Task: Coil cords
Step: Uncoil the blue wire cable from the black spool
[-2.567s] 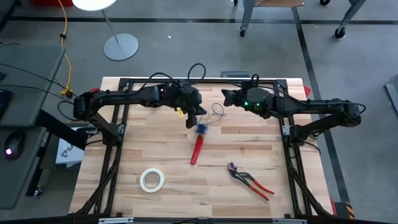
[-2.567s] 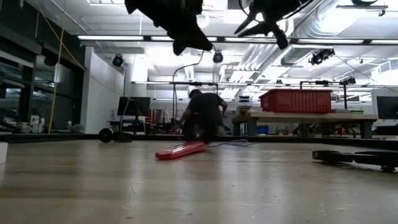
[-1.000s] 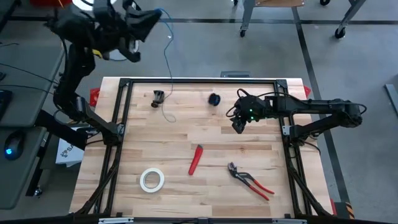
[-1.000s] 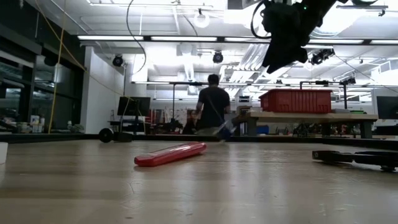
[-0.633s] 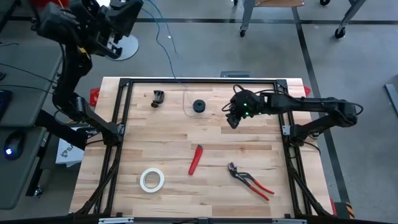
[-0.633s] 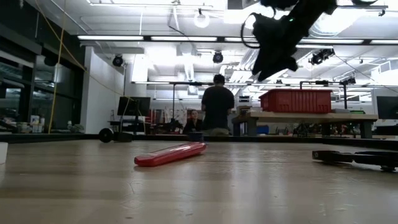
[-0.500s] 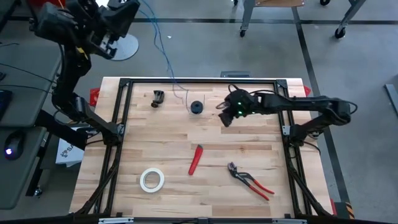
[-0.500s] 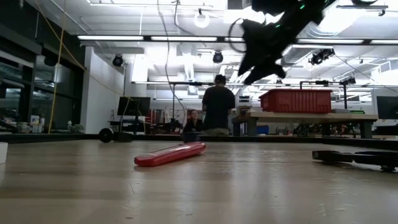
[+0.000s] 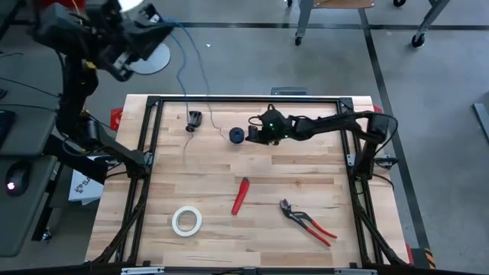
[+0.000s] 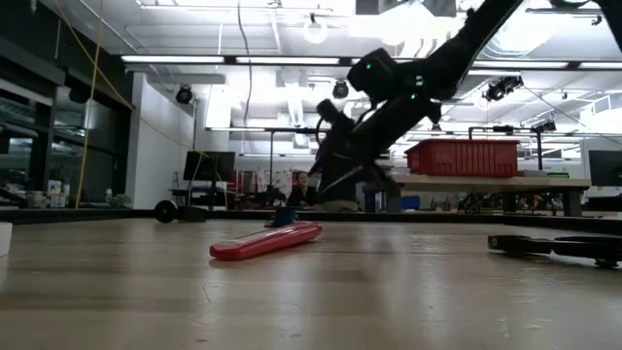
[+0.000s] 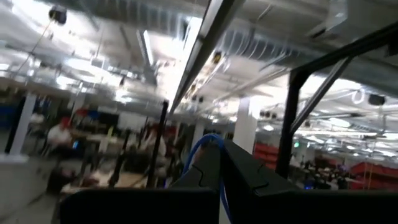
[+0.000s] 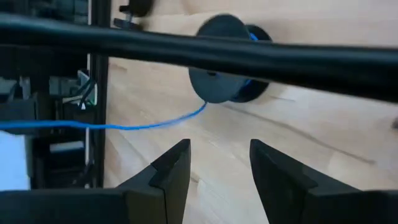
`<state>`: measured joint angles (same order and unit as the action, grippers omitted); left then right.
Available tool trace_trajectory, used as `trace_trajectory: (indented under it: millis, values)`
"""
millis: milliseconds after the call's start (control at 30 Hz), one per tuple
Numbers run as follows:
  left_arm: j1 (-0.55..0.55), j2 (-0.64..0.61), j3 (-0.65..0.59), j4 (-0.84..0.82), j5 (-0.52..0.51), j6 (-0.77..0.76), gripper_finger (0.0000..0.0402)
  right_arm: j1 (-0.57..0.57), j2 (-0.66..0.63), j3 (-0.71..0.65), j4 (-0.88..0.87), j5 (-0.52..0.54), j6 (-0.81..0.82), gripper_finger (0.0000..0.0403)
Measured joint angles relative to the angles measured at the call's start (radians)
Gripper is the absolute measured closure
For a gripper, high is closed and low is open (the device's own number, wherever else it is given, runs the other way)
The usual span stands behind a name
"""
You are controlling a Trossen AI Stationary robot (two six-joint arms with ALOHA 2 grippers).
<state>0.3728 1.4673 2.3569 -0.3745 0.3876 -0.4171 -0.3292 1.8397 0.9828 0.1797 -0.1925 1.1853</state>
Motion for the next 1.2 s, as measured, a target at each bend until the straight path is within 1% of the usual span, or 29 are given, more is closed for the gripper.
trace_trajectory:
  millis: [67, 200, 267, 333, 433, 533, 600, 700, 767, 867, 1000, 1200]
  values:
    - [-0.001, 0.009, -0.001, -0.047, -0.001, 0.0, 0.0401, 0.004, 0.028, 0.016, 0.012, 0.017, 0.035, 0.0245]
    - [-0.001, 0.024, -0.001, -0.142, -0.002, 0.0, 0.0401, 0.011, 0.054, 0.071, 0.011, 0.11, 0.059, 0.0245]
    - [-0.001, 0.03, -0.001, -0.187, -0.007, 0.011, 0.0401, 0.011, 0.075, 0.111, -0.017, 0.142, 0.071, 0.0245]
    - [-0.001, 0.036, -0.001, -0.238, -0.008, 0.027, 0.0401, 0.007, 0.108, 0.157, -0.058, 0.159, 0.071, 0.0245]
    - [-0.001, 0.045, -0.001, -0.28, -0.009, 0.034, 0.0401, 0.002, 0.162, 0.237, -0.114, 0.14, 0.063, 0.0245]
    - [-0.001, 0.049, -0.002, -0.286, -0.009, 0.045, 0.0401, 0.002, 0.216, 0.319, -0.189, 0.146, 0.043, 0.0245]
    - [-0.001, 0.048, -0.002, -0.287, -0.009, 0.053, 0.0401, 0.004, 0.243, 0.377, -0.243, 0.178, 0.036, 0.0245]
    - [-0.001, 0.047, -0.001, -0.293, -0.009, 0.054, 0.0401, 0.003, 0.259, 0.449, -0.359, 0.208, -0.024, 0.0245]
    - [-0.001, 0.046, -0.001, -0.298, -0.009, 0.061, 0.0401, 0.002, 0.261, 0.485, -0.438, 0.249, -0.058, 0.0245]
    - [-0.001, 0.043, -0.001, -0.308, -0.009, 0.088, 0.0401, 0.001, 0.26, 0.535, -0.482, 0.294, -0.119, 0.0245]
    - [0.0, 0.043, -0.001, -0.314, -0.009, 0.12, 0.0401, 0.001, 0.26, 0.568, -0.537, 0.334, -0.172, 0.0254]
    - [0.002, 0.048, -0.001, -0.335, -0.035, 0.15, 0.0401, 0.002, 0.26, 0.57, -0.581, 0.342, -0.231, 0.0275]
